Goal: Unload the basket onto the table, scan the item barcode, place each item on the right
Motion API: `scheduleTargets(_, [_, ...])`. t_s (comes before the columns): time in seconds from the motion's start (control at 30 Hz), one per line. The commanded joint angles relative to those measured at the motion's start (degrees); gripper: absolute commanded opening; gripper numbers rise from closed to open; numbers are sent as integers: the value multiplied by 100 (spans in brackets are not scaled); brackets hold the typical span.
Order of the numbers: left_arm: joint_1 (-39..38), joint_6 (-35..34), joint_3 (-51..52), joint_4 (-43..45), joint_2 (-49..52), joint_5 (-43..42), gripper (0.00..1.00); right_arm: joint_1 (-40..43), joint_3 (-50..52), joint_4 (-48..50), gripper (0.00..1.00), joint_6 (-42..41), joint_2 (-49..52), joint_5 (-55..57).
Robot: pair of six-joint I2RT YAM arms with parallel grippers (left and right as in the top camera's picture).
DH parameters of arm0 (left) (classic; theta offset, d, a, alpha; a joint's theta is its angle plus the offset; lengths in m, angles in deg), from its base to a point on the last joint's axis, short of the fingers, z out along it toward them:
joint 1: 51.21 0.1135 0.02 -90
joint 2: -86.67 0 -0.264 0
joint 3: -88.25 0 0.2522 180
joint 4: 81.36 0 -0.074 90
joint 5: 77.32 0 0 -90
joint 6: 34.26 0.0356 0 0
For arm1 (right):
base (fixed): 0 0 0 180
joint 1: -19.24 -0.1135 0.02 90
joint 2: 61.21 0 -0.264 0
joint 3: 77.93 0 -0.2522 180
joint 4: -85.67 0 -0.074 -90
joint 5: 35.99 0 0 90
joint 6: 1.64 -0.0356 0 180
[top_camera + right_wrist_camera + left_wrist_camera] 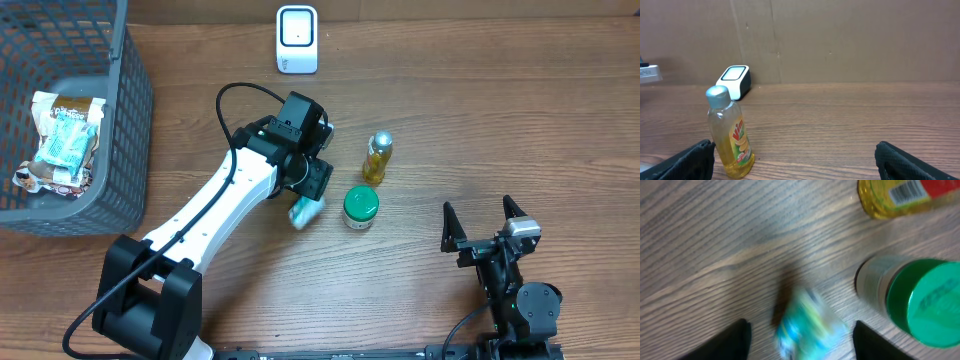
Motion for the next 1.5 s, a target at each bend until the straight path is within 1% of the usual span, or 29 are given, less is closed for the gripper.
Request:
scheduleTargets(0.0, [31, -98, 15, 151, -4, -197, 72, 15, 55, 31, 100, 26, -46, 52])
scheduleTargets(0.07, [31, -114, 17, 208, -4, -258, 72, 15, 55, 31, 100, 26, -46, 52])
scheduleTargets(0.23, [31, -122, 24, 221, 4, -219, 35, 15, 55, 31, 100, 26, -46, 52])
scheduleTargets(0.3, [31, -120, 37, 190, 9, -208, 28, 15, 55, 31, 100, 26, -46, 52])
scheduleTargets(0.43, [31, -90, 76, 7, 9, -229, 7, 15, 55, 31, 100, 28, -46, 52])
scheduleTargets(0.47, [31, -79, 90, -63, 9, -229, 4, 15, 55, 31, 100, 26, -46, 52])
scheduleTargets(0.6, [17, -66, 188, -343, 9, -428, 4, 15, 55, 31, 100, 26, -46, 52])
scheduleTargets(0.77, [17, 28, 398, -745, 9, -1143, 4, 15, 55, 31, 100, 26, -46, 52])
scheduleTargets(0.9, [17, -37, 763, -807, 9, -1574, 4, 15, 55, 31, 100, 26, -46, 52])
scheduleTargets(1.0, [20, -96, 1056, -804, 9, -1729, 4, 15, 55, 31, 100, 28, -46, 52])
scheduleTargets(1.1, [20, -321, 1335, -706, 9, -1670, 4, 15, 55, 31, 100, 28, -46, 52])
scheduleTargets(1.2, [20, -564, 1567, -411, 9, -1482, 4, 15, 55, 31, 100, 26, -46, 52])
scheduleTargets(1.33, [20, -1130, 1749, 13, 9, -774, 4, 15, 55, 31, 100, 26, -46, 52])
scheduleTargets(1.47, [20, -1456, 1786, 564, 9, 37, 4, 15, 55, 31, 100, 26, -46, 52])
